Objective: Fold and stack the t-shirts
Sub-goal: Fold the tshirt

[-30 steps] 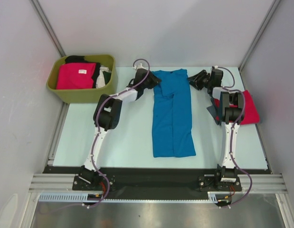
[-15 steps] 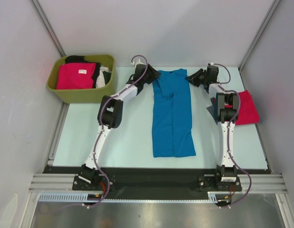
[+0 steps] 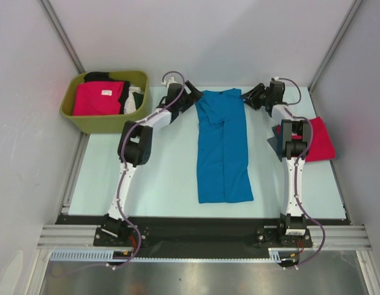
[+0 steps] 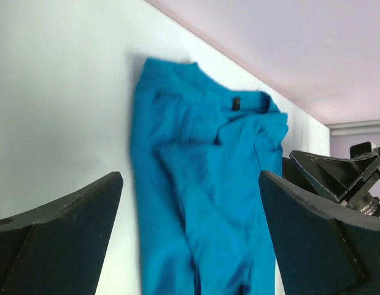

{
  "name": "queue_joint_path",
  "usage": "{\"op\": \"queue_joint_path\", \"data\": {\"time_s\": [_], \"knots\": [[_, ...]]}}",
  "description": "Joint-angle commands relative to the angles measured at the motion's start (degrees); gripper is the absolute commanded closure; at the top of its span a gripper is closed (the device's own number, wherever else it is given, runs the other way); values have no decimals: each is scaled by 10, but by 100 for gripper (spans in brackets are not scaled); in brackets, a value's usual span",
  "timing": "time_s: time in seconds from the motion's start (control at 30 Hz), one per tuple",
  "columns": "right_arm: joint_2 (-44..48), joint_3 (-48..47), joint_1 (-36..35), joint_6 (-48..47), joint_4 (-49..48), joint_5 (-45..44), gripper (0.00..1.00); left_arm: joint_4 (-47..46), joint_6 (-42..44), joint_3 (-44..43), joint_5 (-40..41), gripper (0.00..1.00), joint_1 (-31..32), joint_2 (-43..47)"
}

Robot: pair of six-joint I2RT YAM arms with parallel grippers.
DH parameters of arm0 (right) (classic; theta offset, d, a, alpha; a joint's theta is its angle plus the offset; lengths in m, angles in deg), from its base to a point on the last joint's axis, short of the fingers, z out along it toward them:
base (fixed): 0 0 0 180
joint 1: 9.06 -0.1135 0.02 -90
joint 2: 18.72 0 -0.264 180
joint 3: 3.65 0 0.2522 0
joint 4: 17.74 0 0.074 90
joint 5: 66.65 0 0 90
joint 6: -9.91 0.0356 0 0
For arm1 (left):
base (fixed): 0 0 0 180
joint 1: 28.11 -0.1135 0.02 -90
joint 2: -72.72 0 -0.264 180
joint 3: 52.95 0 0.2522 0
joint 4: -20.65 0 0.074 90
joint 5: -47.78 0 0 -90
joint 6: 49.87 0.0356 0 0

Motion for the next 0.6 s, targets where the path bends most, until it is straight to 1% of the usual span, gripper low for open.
{"op": "queue_joint_path", "data": {"time_s": [0.0,0.03,0.07,0.1,0.13,0.17,0.2,0.23,0.27,0.33,0.37,0.4,0.43,0.47,0.5,0.53,0.57], "knots": [[82,68,-8,-49,39,-10,50,31,51,107,53,0,-5,121],[133,148,-10,-53,29,-10,50,29,59,131,63,0,-5,168],[157,188,-11,-53,-16,-15,50,22,73,159,67,0,-5,189],[179,223,-11,-54,-29,-17,50,0,75,191,71,0,-6,214],[203,284,-12,-57,-34,-22,50,-16,74,257,71,0,-9,236],[241,309,-13,-67,-31,-28,50,-31,72,289,57,0,-12,271],[263,339,-13,-71,-28,-32,51,-77,76,319,31,0,-19,287],[283,367,-14,-75,-27,-33,51,-92,85,374,-5,0,-21,301],[329,427,-17,-86,-23,-42,52,-88,95,394,-10,0,-20,331],[375,486,-17,-94,-20,-54,53,-55,104,443,-15,4,-14,364],[403,546,-17,-98,-17,-76,54,-44,113,463,-11,4,-11,381],[450,572,-33,-103,-11,-89,54,-36,117,506,-7,4,-3,422],[478,600,-38,-106,-5,-98,54,-29,118,529,-2,4,1,441],[502,625,-42,-112,15,-122,54,-24,120,551,-1,4,5,459],[552,668,-50,-119,33,-138,54,-21,120,594,-2,4,13,496],[578,688,-54,-120,65,-154,55,-17,122,616,-5,4,18,513],[603,711,-58,-121,76,-187,54,-8,125,636,0,7,24,533]]}}
